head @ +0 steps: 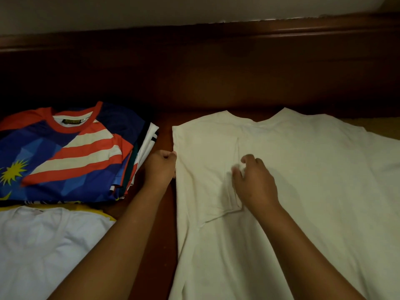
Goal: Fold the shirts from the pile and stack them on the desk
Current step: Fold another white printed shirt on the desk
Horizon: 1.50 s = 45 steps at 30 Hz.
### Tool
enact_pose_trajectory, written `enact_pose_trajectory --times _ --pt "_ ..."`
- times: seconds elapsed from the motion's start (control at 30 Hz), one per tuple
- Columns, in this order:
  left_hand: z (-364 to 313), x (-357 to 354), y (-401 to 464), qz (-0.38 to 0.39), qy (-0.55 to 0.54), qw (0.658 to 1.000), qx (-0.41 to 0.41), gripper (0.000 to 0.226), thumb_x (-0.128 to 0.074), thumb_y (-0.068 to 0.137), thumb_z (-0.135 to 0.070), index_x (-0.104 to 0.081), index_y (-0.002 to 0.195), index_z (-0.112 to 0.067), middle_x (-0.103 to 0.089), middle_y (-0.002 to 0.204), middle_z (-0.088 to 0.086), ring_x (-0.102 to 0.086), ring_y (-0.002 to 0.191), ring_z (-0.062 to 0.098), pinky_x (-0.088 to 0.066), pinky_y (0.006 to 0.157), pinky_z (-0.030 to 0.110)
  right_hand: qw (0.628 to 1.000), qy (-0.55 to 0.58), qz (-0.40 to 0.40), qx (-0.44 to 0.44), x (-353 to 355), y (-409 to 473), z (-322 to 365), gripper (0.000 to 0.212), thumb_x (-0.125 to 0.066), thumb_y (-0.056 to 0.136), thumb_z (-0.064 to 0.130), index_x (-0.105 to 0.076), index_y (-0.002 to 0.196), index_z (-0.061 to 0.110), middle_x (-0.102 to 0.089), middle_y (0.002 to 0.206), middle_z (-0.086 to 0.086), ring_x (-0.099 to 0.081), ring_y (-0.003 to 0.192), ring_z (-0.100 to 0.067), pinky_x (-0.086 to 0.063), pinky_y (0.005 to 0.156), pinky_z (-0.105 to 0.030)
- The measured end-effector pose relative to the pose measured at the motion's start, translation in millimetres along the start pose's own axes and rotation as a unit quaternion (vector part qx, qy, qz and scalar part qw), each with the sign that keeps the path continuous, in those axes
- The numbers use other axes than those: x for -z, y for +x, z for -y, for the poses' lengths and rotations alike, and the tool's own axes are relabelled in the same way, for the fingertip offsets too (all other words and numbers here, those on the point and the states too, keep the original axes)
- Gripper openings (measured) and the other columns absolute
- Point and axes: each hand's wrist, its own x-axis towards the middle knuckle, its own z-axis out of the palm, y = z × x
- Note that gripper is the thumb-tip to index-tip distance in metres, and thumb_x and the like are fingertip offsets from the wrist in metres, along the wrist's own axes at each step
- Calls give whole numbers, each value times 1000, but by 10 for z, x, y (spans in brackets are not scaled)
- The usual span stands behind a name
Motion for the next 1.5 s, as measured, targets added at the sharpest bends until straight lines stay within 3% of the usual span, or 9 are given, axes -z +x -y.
enact_pose_trajectory --times 0.23,0.43,0.67,0.87,1.0,1.13,1.27,1.37,1.5 --pt "34 -17 34 46 -11 999 21 14 -60 94 -26 -64 95 -12 -62 84 3 -52 71 13 -43 64 26 998 -61 -1 -32 -155 451 180 33 -49 98 30 -50 120 6 -54 116 -12 -55 102 -26 -43 75 -32" --pt "19 -37 61 13 41 998 -43 18 -60 93 -27 -52 79 -18 -54 75 -3 -50 69 9 -40 61 24 988 125 -38 -85 -62 528 170 22 -44 100 17 -44 119 6 -57 98 -8 -60 90 -24 -42 70 -27" --pt "68 -47 -99 6 99 993 -71 24 -62 91 -38 -51 77 -22 -56 73 -6 -53 69 10 -43 61 27 996 43 -49 -66 -110 479 61 46 -54 96 22 -36 137 14 -50 132 -11 -56 112 -27 -48 90 -34" --pt "322 -51 -592 29 170 983 -61 24 -58 92 -41 -54 81 -21 -62 81 1 -59 80 21 -50 73 35 983 -117 -10 140 -306 170 -77 53 -36 102 35 -23 150 18 -12 161 -7 -9 148 -29 -12 118 -46" --pt "440 -174 -798 32 242 965 -101 31 -58 89 -48 -49 95 -20 -58 96 1 -59 85 25 -52 74 41 964 -222 60 131 -336 245 -324 63 -9 99 55 6 153 27 13 161 2 15 148 -23 8 116 -50" --pt "505 -132 -894 5 209 969 -128 30 -56 91 -47 -49 102 -19 -58 96 2 -58 81 21 -43 59 31 985 -159 15 62 -252 146 -238 61 -20 101 49 -12 153 18 -3 162 -4 4 149 -26 1 117 -51" --pt "819 84 -1264 0 177 971 -159 23 -52 95 -36 -54 109 -17 -57 98 2 -55 81 19 -40 61 30 993 -2 -66 102 -254 -520 -132 42 -44 100 30 -47 136 9 -48 138 -15 -41 129 -31 -33 104 -39" --pt "1259 253 -1735 -12 173 960 -219 18 -56 93 -28 -61 104 -15 -58 90 2 -55 84 22 -42 69 33 994 100 24 35 -323 -1058 -46 24 -49 98 25 -62 111 10 -64 102 -6 -56 88 -18 -40 74 -27" --pt "1795 420 -2366 -29 201 942 -269 32 -50 87 -44 -66 93 -16 -62 78 0 -58 75 26 -49 67 39 990 107 91 -30 -519 -1452 56 31 -52 96 31 -65 90 4 -68 80 -9 -64 71 -24 -51 70 -32"
